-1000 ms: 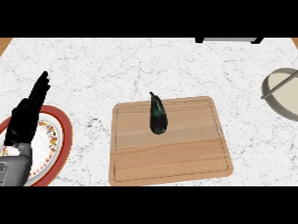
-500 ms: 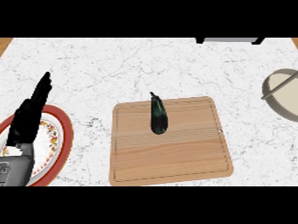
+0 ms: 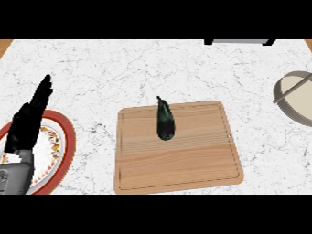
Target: Pick the bell pepper from the cutting board and place it in the tiered basket
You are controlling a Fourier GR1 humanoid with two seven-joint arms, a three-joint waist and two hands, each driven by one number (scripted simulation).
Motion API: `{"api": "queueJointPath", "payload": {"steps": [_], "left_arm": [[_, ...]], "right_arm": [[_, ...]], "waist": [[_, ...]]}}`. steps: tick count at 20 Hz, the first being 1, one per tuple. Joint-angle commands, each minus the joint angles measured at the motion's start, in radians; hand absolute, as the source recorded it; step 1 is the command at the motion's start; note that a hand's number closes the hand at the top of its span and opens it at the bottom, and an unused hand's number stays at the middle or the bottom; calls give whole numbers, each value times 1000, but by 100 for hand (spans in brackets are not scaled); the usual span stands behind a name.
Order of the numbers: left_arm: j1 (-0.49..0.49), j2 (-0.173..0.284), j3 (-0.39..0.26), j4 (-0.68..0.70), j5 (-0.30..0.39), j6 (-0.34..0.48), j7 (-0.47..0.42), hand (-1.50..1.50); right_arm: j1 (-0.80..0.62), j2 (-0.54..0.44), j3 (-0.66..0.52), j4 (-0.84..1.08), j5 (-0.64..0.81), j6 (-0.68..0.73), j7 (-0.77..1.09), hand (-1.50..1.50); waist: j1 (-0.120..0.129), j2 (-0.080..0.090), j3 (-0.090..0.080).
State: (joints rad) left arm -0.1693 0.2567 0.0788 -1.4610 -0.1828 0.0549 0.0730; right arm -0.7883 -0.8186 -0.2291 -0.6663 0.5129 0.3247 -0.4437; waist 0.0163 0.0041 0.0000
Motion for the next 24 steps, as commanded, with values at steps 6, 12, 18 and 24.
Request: {"api": "queueJointPath", "payload": {"steps": [6, 12, 18, 24], "left_arm": [[-72, -2, 23, 40, 7, -3, 17, 0], [23, -30, -1, -15, -6, 4, -8, 0], [4, -39, -15, -25, -23, 15, 2, 0], [-9, -2, 22, 23, 2, -19, -24, 0]], "right_arm": [[-115, -84, -160, 112, -119, 26, 8, -150], [-101, -222, -214, 249, -141, 123, 56, -150], [-36, -403, -260, 413, -155, 284, -59, -150], [29, -464, -301, 470, -192, 369, -171, -150]], "waist": [[-9, 2, 0], [0, 1, 1], [13, 13, 5], [8, 18, 8]]}}
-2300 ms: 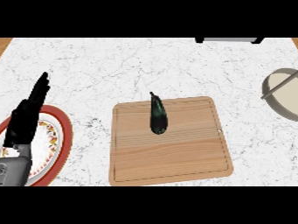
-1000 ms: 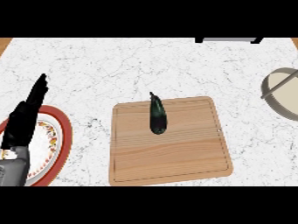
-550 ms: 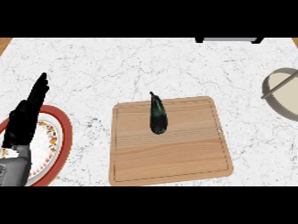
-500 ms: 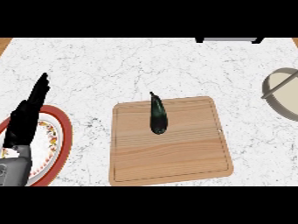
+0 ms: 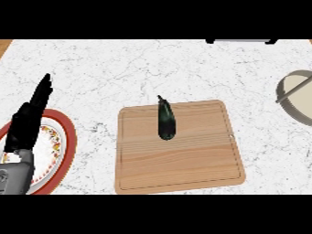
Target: Pick the bell pepper from the cutting board and place it in the tiered basket
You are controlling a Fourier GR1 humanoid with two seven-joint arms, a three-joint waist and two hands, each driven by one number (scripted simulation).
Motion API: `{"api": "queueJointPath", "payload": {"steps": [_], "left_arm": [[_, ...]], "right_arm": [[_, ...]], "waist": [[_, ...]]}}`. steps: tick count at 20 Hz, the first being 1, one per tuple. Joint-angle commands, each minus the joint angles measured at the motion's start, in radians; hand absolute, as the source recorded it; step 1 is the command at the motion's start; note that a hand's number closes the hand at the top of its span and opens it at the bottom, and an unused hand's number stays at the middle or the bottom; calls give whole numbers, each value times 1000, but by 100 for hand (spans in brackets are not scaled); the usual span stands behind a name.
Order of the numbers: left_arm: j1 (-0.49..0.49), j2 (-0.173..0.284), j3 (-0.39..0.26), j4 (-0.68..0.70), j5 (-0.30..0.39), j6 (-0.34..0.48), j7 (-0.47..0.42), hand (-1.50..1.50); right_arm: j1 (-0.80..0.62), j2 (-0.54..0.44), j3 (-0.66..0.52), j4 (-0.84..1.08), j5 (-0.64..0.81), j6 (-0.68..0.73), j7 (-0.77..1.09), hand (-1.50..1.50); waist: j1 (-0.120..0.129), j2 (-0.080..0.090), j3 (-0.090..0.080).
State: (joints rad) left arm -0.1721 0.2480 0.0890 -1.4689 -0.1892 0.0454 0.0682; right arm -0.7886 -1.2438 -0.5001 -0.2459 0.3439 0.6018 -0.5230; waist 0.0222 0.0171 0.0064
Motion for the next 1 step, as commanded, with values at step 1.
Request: {"api": "queueJointPath", "payload": {"steps": [1], "left_arm": [[-17, 6, 11, -11, 1, 5, 26, 0]], "right_arm": [[69, -45, -25, 50, -21, 113, -137, -150]], "waist": [[-5, -1, 3]]}}
